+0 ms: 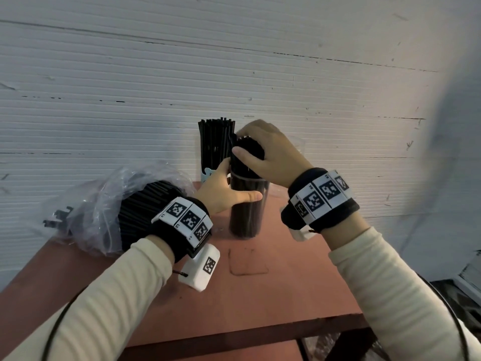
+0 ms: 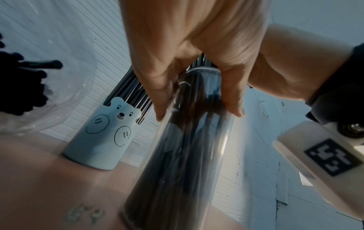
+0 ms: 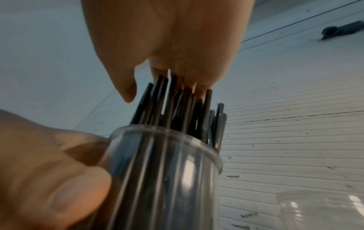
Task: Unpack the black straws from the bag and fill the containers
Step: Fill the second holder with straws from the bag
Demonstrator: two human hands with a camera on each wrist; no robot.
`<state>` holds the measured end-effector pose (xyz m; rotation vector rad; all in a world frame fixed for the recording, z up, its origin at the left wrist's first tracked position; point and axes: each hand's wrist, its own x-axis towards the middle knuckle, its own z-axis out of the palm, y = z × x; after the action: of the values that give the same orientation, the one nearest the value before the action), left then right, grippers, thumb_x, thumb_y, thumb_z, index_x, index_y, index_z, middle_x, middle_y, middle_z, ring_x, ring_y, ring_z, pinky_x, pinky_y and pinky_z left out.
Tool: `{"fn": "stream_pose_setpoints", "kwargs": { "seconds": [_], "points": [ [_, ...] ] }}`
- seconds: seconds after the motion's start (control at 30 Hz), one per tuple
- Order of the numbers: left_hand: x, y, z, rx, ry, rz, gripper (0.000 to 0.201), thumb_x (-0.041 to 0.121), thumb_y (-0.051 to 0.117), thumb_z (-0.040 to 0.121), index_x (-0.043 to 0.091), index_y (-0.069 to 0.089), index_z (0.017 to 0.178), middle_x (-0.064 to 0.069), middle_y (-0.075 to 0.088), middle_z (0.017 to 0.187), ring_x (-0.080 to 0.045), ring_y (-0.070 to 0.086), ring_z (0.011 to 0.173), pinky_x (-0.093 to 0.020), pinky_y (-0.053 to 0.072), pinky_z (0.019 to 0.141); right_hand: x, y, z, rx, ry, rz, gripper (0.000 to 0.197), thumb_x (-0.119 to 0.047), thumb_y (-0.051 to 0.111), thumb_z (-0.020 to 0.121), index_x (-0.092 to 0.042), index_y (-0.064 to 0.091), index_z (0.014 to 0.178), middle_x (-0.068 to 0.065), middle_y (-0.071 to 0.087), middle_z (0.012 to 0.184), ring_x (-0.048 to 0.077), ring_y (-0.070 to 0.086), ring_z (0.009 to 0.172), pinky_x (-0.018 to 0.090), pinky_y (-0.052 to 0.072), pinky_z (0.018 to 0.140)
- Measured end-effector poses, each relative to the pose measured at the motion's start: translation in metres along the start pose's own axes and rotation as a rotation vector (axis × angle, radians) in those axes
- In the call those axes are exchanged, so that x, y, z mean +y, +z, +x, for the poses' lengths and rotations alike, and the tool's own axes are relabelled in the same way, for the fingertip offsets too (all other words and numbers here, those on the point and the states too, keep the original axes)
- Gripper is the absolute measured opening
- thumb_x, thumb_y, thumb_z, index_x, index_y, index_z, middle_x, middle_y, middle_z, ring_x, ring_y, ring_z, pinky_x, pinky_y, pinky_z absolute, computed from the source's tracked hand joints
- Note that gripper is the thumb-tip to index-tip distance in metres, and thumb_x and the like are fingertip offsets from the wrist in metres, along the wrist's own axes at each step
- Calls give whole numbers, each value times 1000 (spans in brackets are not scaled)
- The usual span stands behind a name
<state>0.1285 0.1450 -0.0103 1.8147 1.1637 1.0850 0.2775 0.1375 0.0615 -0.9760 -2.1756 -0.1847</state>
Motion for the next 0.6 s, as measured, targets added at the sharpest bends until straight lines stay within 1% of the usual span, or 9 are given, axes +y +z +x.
{"fn": "stream_pose_setpoints", "kwargs": {
  "seconds": [0.07, 0.13, 0.17, 0.23, 0.33, 0.4, 0.47, 0.53, 0.6],
  "points": [
    [1, 0, -1, -4, 0, 11, 90, 32, 87, 67, 26, 35, 141, 13, 52, 129, -7, 48, 122, -28, 37, 106, -4, -3, 2, 26, -35, 53, 60, -35, 59, 91, -12, 39, 143, 4, 40, 144, 17, 43, 129, 34, 38, 109],
    [2, 0, -1, 0, -6, 32, 91, 33, 87, 67, 24, 35, 141, 11, 53, 132, -9, 48, 124, -29, 36, 107, -8, -5, 6, 9, -78, 28, 66, -29, 56, 94, -16, 26, 151, 1, 26, 156, 15, 32, 140, 32, 31, 114],
    [2, -1, -1, 4, -14, 47, 92, 34, 87, 67, 24, 34, 142, 9, 53, 133, -9, 48, 124, -28, 36, 106, -10, -6, 7, -23, -84, -10, 60, -28, 52, 96, -17, 29, 150, 0, 28, 156, 15, 33, 140, 32, 30, 114],
    [4, -1, -2, 8, -20, 51, 93, 33, 86, 68, 22, 33, 143, 7, 53, 135, -8, 48, 121, -24, 35, 102, -11, -6, 7, -101, -57, -112, 44, -30, 46, 99, -18, 46, 141, -1, 45, 147, 16, 44, 133, 35, 37, 110],
    [9, 1, -4, -6, -25, 30, 94, 26, 84, 73, 18, 27, 147, 8, 49, 132, -6, 45, 120, -19, 32, 98, -9, -3, 1, -170, 33, -182, 40, -38, 42, 100, -20, 56, 133, -4, 55, 138, 16, 53, 124, 36, 44, 103],
    [10, 2, -4, -26, -33, 3, 100, 23, 84, 73, 15, 21, 151, 8, 45, 139, -7, 42, 128, -19, 31, 102, -10, -3, -2, -129, 32, -144, 41, -38, 44, 99, -19, 56, 133, -3, 56, 137, 15, 53, 123, 35, 43, 103],
    [9, 1, -4, -52, -37, -3, 112, 27, 86, 70, 16, 13, 153, 2, 36, 151, -11, 34, 139, -28, 29, 113, -14, -4, -3, -71, 14, -82, 43, -36, 46, 98, -16, 52, 136, 0, 52, 140, 16, 48, 128, 32, 39, 108],
    [7, -2, -7, -62, -45, 44, 121, 32, 87, 65, 20, 6, 155, 0, 24, 159, -13, 24, 145, -37, 23, 119, -23, -4, -4, 8, -10, -15, 44, -32, 50, 97, -14, 50, 138, 1, 48, 143, 15, 44, 132, 26, 34, 109],
    [6, -8, -13, -15, -60, 83, 114, 25, 83, 71, 20, 6, 155, 0, 26, 157, -15, 27, 144, -40, 27, 118, -34, -2, -5, 95, -38, 50, 41, -27, 53, 96, -12, 53, 134, 1, 49, 139, 15, 46, 128, 24, 35, 107]
  ]
}}
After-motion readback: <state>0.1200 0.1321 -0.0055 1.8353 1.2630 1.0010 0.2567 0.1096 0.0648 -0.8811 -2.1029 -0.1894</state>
